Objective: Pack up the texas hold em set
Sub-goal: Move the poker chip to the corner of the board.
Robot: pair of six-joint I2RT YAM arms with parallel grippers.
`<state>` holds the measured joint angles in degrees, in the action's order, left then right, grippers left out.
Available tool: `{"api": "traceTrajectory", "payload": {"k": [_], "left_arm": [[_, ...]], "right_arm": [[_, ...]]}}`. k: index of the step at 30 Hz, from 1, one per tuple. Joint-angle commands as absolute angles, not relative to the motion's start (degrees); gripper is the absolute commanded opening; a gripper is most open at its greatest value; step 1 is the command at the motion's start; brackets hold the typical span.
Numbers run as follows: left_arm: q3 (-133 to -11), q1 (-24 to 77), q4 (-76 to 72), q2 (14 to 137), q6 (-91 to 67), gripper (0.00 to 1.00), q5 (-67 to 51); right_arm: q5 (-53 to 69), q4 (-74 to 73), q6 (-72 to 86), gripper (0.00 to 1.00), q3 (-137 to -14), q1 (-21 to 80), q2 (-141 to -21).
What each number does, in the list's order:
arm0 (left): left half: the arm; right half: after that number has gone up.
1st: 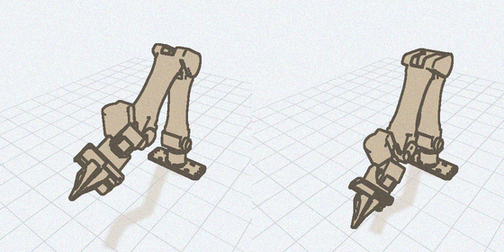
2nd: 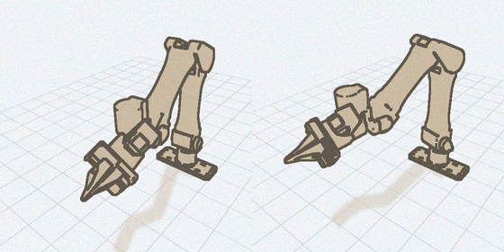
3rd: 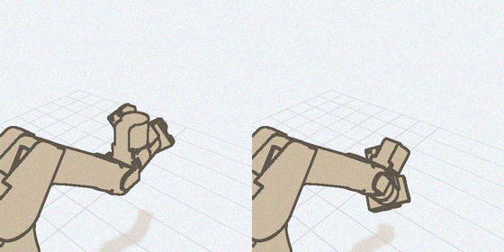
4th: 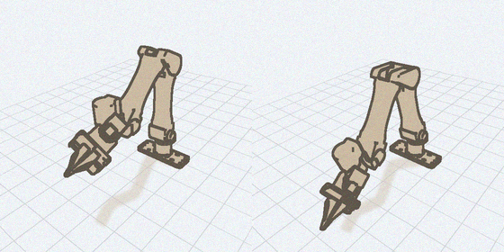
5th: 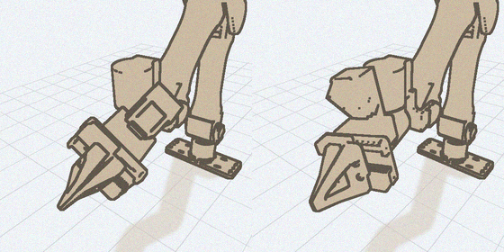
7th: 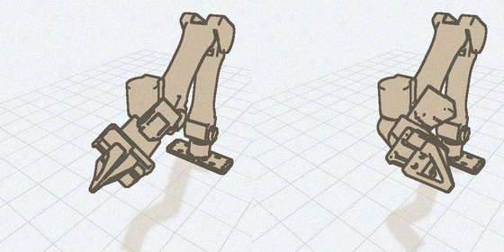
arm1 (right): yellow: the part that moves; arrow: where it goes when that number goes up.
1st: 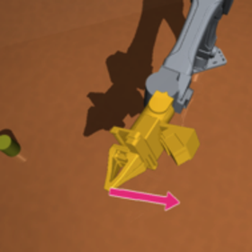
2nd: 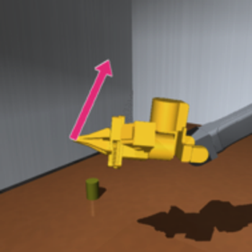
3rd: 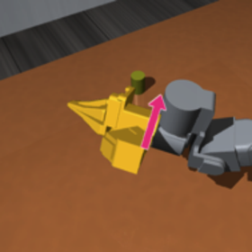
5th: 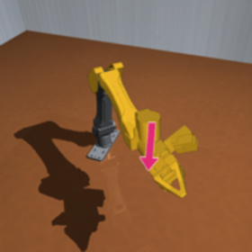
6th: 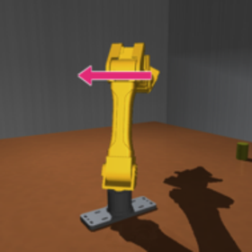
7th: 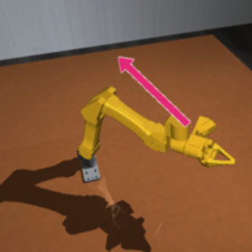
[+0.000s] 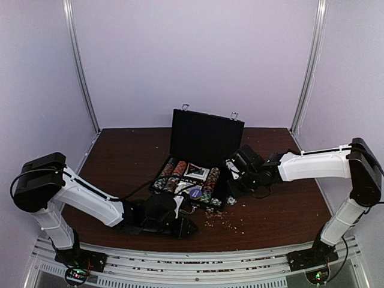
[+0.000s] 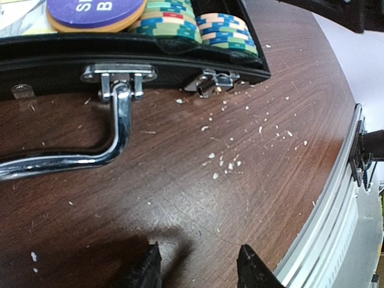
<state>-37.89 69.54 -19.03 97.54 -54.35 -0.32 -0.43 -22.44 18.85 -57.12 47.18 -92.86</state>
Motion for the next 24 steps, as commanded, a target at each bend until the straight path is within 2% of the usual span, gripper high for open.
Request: {"api": "traceTrajectory", "payload": {"k": [1,24], "left_arm": [[-39.1,69.7,-19.6,98.1,-53.6,0.45,-0.6],[-38.5,69.7,-20.1,98.1,-54.1,0.46,-0.9]], "right_arm": [[-6.2,-21.5,27.3,0.34,-56.4,45.8,-94.1],[0.7,-15.4,27.8,0.37,-59.5,45.9,-105.5]]}}
